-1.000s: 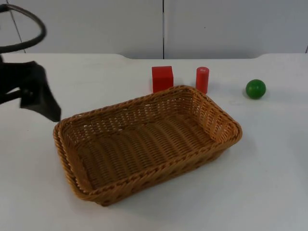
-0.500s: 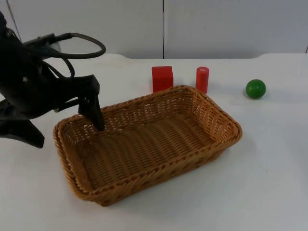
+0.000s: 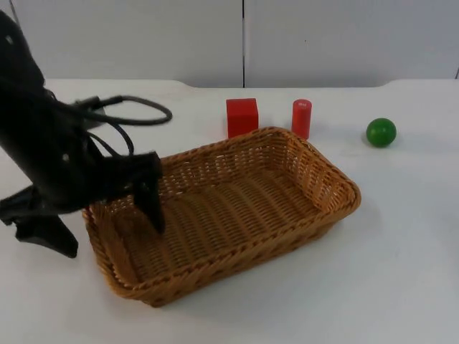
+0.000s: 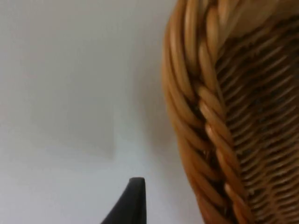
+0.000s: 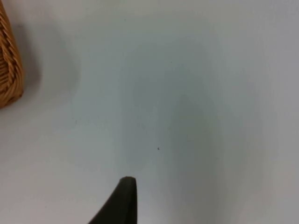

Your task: Pick up the basket with the left hand and place the object to the left of the red cylinder into the basket with the right hand.

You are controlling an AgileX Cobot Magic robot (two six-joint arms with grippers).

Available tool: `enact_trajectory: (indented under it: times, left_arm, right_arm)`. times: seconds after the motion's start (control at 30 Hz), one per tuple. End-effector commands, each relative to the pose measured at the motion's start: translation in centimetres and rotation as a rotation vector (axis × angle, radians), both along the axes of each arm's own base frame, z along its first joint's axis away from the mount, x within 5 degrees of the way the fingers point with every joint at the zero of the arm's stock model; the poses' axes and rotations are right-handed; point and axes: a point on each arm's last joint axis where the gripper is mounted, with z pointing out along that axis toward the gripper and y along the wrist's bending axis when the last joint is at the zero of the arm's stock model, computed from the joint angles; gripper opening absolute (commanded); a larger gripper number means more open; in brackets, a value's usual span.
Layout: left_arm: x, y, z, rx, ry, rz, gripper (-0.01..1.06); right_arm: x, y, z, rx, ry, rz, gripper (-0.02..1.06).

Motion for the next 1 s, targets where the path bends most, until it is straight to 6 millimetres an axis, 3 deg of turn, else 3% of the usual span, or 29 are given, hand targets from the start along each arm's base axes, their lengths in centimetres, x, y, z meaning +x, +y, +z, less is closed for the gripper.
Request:
enact_trajectory:
  times: [0.0,0.03,0.17,0.2,0.33,0.4,0.73,0.87,0.97]
  left_arm:
    - [0.0,-0.9,-1.2,0.002,0.016,0.007,0.91]
    - [0.0,-0.9,-1.2,0.002,0.016,0.007,0.91]
    - [-0.1,-0.9,-2.3,0.008,0.047,0.009,0.52]
    - [-0.1,-0.9,-2.3,0.008,0.047,0.009,0.52]
    - [0.0,-0.8,-2.3,0.016,0.026,-0.021,0.06]
    - [0.1,-0.8,-2.3,0.018,0.02,-0.025,0.0]
    - [-1.3,-0.4,-1.6,0.054,0.128,-0.179,0.0]
    - [-1.7,1.3,-0.4,0.064,0.166,-0.266,0.0]
    - [-2.2,3.6,1.0,0.032,0.214,-0.311,0.0]
  right_arm:
    - [0.1,-0.1,0.3,0.001,-0.017,-0.008,1.05]
    - [0.1,-0.1,0.3,0.001,-0.017,-0.008,1.05]
    - [0.1,-0.1,0.3,-0.006,-0.017,-0.007,1.05]
    - [0.1,-0.1,0.3,-0.006,-0.017,-0.007,1.05]
    - [0.1,-0.3,0.3,-0.031,-0.022,-0.004,1.05]
    - [0.1,-0.3,0.3,-0.033,-0.022,-0.004,1.05]
    - [0.1,-0.3,0.3,-0.025,-0.012,-0.005,1.05]
    - [0.0,-0.2,0.2,-0.022,-0.003,-0.006,1.05]
    - [0.0,0.1,0.2,0.025,-0.001,-0.008,1.05]
